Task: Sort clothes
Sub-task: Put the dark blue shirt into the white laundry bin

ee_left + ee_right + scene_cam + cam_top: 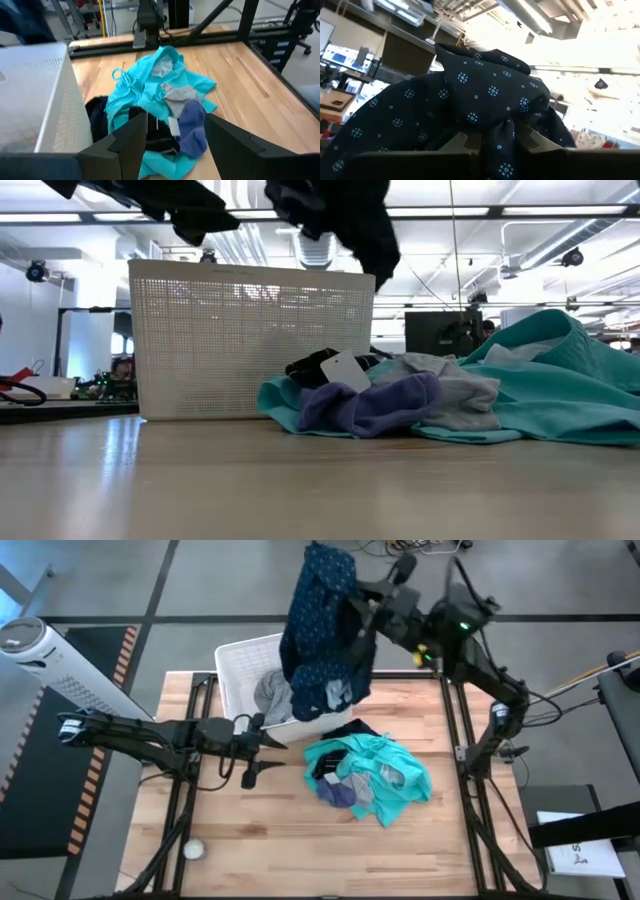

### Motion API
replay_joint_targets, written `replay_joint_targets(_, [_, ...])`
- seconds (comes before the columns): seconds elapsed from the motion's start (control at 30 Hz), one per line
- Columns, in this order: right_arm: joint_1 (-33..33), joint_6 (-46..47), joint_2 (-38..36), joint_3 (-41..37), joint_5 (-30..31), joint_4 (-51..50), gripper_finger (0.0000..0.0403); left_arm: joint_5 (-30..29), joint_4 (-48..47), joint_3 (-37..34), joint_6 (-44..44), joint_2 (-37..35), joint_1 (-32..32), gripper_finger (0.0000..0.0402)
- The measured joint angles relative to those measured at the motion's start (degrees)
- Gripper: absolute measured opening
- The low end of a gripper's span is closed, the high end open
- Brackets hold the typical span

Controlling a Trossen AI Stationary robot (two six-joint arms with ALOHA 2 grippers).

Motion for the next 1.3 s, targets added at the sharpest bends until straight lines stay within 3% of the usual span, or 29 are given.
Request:
replay_joint_targets(0.27, [-7.14,11.77,6.29,0.04,-8.94,6.06,0.0024,0.02,0.35,-0.01,0.15,2.02,0.0,0.0183])
replay_joint_targets(0.73, [-11.73,23.56,15.47,0.02,-14.09,4.54,0.0024,0.04,2.98,-0.01,0.44,3.69,0.0,0.0191])
replay_joint_targets(0.83, [-12.29,26.75,17.46,0.02,-17.51,3.55,0.0024,0.06,3.46,-0.01,0.46,3.54,0.0,0.0191])
replay_joint_targets(1.07, [-12.51,27.44,20.68,0.02,-19.4,-4.12,0.0024,0.22,3.51,-0.01,0.46,3.43,0.0,0.0181])
replay_joint_targets(1.3, [-12.75,21.49,21.15,0.02,-19.22,-20.55,0.0024,0.22,3.48,-0.01,0.46,3.43,0.0,0.0176])
